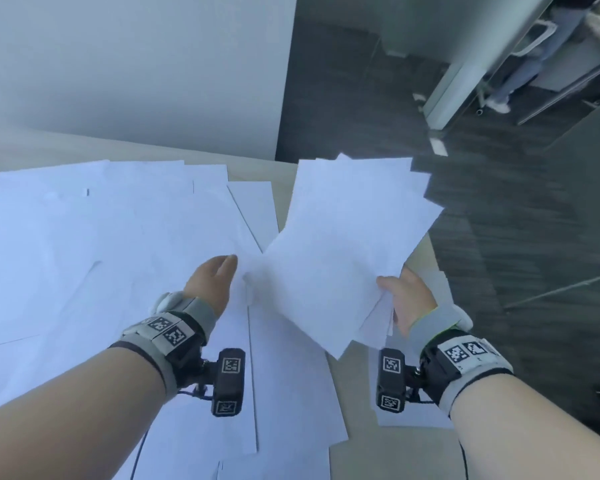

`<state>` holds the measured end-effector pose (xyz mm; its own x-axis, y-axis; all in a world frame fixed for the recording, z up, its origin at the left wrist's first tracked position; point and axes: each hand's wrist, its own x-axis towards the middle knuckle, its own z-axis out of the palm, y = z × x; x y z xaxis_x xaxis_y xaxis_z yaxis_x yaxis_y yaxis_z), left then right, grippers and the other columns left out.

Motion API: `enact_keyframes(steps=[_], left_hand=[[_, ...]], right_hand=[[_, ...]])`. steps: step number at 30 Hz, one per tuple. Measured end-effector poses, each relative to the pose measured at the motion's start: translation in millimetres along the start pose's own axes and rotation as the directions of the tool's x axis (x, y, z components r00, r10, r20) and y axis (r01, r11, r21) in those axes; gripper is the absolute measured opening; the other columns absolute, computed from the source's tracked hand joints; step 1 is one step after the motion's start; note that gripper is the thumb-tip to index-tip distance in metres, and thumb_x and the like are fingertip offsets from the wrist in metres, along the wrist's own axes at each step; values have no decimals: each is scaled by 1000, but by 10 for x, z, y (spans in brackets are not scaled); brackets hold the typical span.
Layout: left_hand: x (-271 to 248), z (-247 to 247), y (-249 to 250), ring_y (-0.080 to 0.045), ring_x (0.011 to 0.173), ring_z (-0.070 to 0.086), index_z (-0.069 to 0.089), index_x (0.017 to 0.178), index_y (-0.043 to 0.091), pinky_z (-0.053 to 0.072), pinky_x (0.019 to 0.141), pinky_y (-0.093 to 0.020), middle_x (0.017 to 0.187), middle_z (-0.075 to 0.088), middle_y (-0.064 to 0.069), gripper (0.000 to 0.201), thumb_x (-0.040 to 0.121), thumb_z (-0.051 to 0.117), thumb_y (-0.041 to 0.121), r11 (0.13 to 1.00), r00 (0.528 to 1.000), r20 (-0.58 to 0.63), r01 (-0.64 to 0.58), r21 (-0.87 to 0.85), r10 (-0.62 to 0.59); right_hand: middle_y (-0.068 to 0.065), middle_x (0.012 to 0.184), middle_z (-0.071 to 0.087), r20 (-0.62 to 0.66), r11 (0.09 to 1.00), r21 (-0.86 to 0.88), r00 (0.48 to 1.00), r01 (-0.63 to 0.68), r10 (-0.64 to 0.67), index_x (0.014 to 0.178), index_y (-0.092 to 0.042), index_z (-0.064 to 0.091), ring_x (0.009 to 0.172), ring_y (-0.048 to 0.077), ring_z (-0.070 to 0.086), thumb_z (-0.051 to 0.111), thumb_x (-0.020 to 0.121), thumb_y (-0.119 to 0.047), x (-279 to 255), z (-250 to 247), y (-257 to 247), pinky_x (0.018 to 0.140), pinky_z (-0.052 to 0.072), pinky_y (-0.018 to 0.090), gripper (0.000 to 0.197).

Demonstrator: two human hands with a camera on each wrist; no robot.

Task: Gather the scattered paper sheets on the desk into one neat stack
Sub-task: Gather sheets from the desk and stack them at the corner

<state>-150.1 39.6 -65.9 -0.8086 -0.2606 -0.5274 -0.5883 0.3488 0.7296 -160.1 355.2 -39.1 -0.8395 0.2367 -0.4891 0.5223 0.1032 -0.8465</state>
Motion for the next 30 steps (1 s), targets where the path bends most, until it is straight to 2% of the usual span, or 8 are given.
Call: enact_keyframes(steps=[4, 6, 9, 15, 18, 23, 26, 30], left_hand=[[-215, -230, -108, -15, 119, 64, 63, 131, 33, 44, 111, -44, 120, 70, 14, 69, 74, 65, 73, 995, 981, 195, 11, -100, 9], [-336, -279, -161, -19, 104, 72, 72, 111, 31, 52, 103, -44, 105, 77, 7, 41, 80, 74, 58, 995, 967, 243, -61, -78, 79], [-526, -312, -154, -22, 93, 77, 80, 97, 24, 57, 90, -40, 95, 81, 2, 10, 92, 73, 30, 954, 949, 216, -177, -242, 231], [-745, -401, -268, -15, 98, 76, 77, 104, 20, 59, 81, -23, 105, 80, 0, 31, 74, 70, 11, 813, 895, 185, -261, -520, 406], [-762, -373, -414, -16, 97, 76, 72, 110, 14, 58, 78, -21, 102, 81, 2, 42, 68, 71, 9, 853, 900, 248, -208, -478, 358], [-861, -267, -569, -12, 96, 74, 81, 91, 40, 55, 91, -33, 99, 80, 13, 15, 77, 76, 43, 952, 913, 315, -183, -247, 257], [-887, -284, -606, -19, 84, 77, 81, 89, 22, 58, 79, -31, 89, 81, 1, 15, 94, 73, 33, 953, 940, 275, -124, -277, 203], [-681, -437, -934, -33, 75, 73, 75, 92, 5, 60, 80, -46, 77, 78, -11, 20, 89, 79, 25, 924, 994, 111, 41, -381, 2]], right_hand=[[6, 109, 76, 114, 999, 34, 993, 24, -27, 102, -16, 73, 102, 23, 69, 51, 90, 8, -477, 147, 189, 89, 54, 34, 34], [0, 94, 78, 143, 995, 94, 989, 31, -44, 97, -14, 73, 89, 17, 72, 48, 93, 11, -686, 229, 252, 73, 54, 24, 35], [3, 82, 77, 150, 981, 191, 986, 43, -73, 87, -7, 71, 77, 19, 73, 50, 93, 14, -869, 319, 321, 70, 56, 31, 30], [8, 60, 62, 146, 975, 161, 973, 156, -180, 53, -8, 64, 57, 20, 62, 85, 71, -14, -1083, 413, 286, 62, 52, 28, 28], [23, 84, 73, 144, 987, -8, 977, 162, -159, 69, 2, 71, 79, 34, 72, 87, 70, -17, -1112, 476, 465, 83, 57, 46, 24], [0, 76, 73, 84, 997, 12, 993, 81, -82, 76, -7, 70, 72, 21, 69, 76, 83, -7, -1167, 523, 638, 73, 53, 32, 9], [0, 92, 78, 117, 993, 37, 987, 108, -112, 93, -11, 73, 85, 19, 73, 70, 90, -7, -1213, 543, 626, 78, 57, 29, 6], [-8, 98, 72, 104, 987, -157, 995, 24, -7, 104, -21, 71, 83, 10, 63, 66, 94, -31, -1219, 521, 682, 74, 46, 25, 15]])
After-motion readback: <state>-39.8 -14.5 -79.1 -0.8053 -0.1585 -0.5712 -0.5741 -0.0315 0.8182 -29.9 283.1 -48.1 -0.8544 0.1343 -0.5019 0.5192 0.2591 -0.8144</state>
